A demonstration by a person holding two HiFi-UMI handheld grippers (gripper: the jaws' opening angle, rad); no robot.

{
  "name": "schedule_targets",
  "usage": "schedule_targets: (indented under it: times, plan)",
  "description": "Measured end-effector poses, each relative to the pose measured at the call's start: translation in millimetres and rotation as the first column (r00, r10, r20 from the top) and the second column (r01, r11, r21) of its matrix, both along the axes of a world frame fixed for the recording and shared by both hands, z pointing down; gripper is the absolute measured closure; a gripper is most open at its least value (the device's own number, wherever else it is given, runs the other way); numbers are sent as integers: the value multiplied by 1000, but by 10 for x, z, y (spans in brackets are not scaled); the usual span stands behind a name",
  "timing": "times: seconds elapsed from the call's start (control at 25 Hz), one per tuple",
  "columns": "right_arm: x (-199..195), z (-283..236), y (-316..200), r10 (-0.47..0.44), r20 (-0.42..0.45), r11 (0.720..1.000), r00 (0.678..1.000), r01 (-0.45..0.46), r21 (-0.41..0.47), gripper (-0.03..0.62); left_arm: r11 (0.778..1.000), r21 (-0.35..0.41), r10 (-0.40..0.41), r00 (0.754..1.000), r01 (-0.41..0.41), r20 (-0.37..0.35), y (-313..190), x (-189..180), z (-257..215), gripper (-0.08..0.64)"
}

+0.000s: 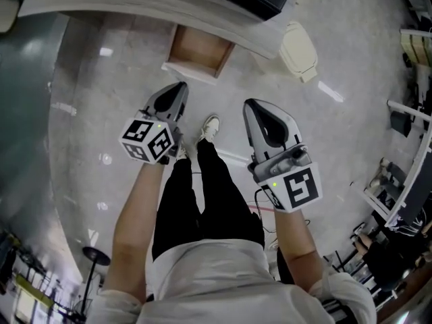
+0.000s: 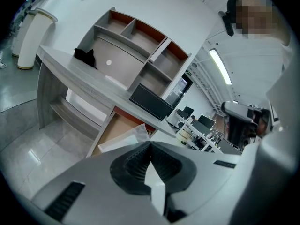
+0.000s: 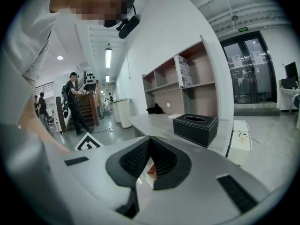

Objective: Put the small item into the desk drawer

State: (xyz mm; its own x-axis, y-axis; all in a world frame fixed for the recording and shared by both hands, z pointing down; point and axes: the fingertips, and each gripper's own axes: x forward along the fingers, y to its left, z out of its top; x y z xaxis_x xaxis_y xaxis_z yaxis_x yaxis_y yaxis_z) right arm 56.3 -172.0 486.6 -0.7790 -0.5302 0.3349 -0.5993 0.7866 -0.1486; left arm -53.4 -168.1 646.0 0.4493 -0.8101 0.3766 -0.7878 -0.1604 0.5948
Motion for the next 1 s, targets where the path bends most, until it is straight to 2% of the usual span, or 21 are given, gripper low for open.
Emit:
schedule_targets:
  times: [0.48,0.68,1.0]
  plan:
    - [-1,392,-160,-13,-12,1000,1000,12,-22,569,1000,-14,12,1000,-12,5,-193,14,384,543]
    - [-61,501,-269,-10,0,1000,1000,10,-25,569,999,13,31,999,-31,7,-330,32,406,543]
    - [-82,610,-391,-17,2,1000,1000,17,-24,570,998,-56,19,997,-23,-80,-472,69,818,543]
